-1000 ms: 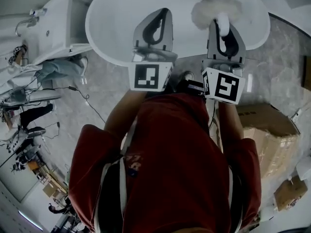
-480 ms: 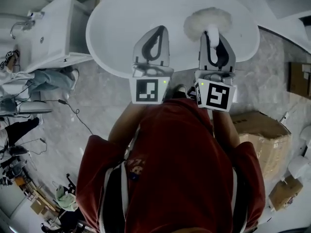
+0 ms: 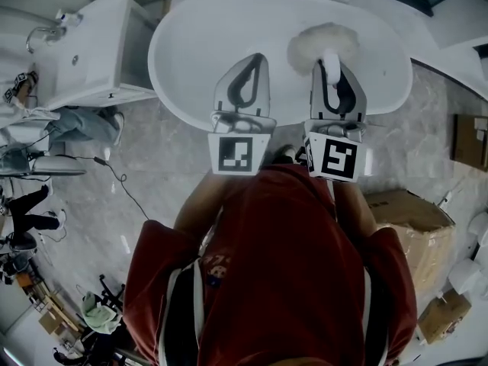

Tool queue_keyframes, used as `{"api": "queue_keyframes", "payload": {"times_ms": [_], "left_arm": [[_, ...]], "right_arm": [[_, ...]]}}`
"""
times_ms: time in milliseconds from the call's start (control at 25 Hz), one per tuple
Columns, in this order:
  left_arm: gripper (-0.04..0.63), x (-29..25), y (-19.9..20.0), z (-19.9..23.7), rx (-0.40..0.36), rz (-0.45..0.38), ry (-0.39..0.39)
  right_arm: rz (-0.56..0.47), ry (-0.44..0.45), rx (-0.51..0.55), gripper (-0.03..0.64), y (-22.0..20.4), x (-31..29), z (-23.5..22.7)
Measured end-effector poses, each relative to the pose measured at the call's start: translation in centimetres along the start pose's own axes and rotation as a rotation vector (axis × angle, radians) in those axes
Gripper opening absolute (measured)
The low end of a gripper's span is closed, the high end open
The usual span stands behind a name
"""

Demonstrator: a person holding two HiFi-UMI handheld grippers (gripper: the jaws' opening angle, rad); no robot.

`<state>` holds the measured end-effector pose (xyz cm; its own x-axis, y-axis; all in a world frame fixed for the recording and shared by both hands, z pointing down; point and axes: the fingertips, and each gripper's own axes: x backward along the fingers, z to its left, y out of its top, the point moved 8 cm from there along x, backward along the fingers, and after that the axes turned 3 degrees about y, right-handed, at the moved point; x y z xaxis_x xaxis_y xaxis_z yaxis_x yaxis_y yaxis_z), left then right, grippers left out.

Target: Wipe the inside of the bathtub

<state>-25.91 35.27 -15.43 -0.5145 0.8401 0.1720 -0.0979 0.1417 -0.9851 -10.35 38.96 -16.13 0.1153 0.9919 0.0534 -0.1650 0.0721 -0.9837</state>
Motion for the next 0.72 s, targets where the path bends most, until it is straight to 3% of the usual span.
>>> {"api": "queue_keyframes", "payload": {"times_ms": [720], "left_arm": [[0.015, 1.1, 0.7, -0.7, -0.004, -0.005, -0.041]], "right_arm": [[0.02, -0.034, -0.03, 0.095, -0.5, 1.5, 0.2]]}}
